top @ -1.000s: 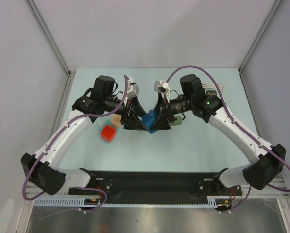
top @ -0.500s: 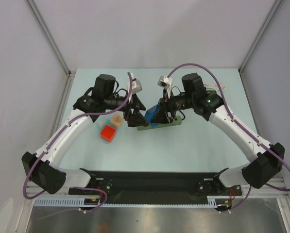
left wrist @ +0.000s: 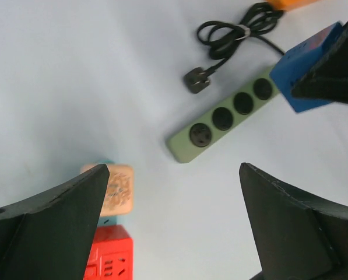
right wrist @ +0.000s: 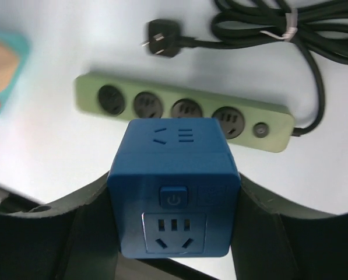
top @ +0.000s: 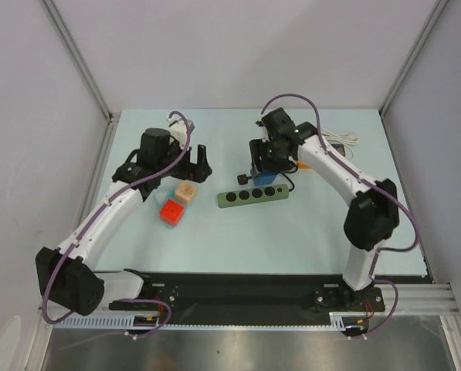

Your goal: Insert the plug

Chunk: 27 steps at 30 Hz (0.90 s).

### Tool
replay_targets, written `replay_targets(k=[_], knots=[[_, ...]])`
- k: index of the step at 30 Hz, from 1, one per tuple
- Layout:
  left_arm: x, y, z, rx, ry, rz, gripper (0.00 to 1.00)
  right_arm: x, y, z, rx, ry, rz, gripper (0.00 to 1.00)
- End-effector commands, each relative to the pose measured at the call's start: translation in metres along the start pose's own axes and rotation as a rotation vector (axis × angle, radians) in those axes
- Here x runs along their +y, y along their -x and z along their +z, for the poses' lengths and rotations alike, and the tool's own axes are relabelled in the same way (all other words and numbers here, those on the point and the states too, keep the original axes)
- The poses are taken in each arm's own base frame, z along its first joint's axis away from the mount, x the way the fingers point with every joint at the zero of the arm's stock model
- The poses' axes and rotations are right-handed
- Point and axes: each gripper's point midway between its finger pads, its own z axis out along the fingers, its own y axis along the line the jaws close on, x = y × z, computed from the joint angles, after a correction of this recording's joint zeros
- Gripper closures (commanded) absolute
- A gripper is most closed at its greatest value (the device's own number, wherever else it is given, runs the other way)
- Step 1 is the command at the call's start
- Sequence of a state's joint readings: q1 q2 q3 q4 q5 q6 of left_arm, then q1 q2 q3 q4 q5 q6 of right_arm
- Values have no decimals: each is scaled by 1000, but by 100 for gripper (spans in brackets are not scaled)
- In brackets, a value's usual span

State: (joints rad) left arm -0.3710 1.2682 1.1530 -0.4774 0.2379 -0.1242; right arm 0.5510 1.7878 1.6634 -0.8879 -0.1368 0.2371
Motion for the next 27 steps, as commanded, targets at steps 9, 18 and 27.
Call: replay_targets(k=[9, 18, 27], knots=[[31, -1, -43, -208, 230, -52, 0, -39, 19, 50, 128, -307, 138, 100], [28, 3, -45, -220, 218, -49, 0, -47, -1, 41, 101, -302, 137, 100], [30, 2, -43, -214, 228, -43, 0, -48, -24, 60, 117, -237, 152, 100]])
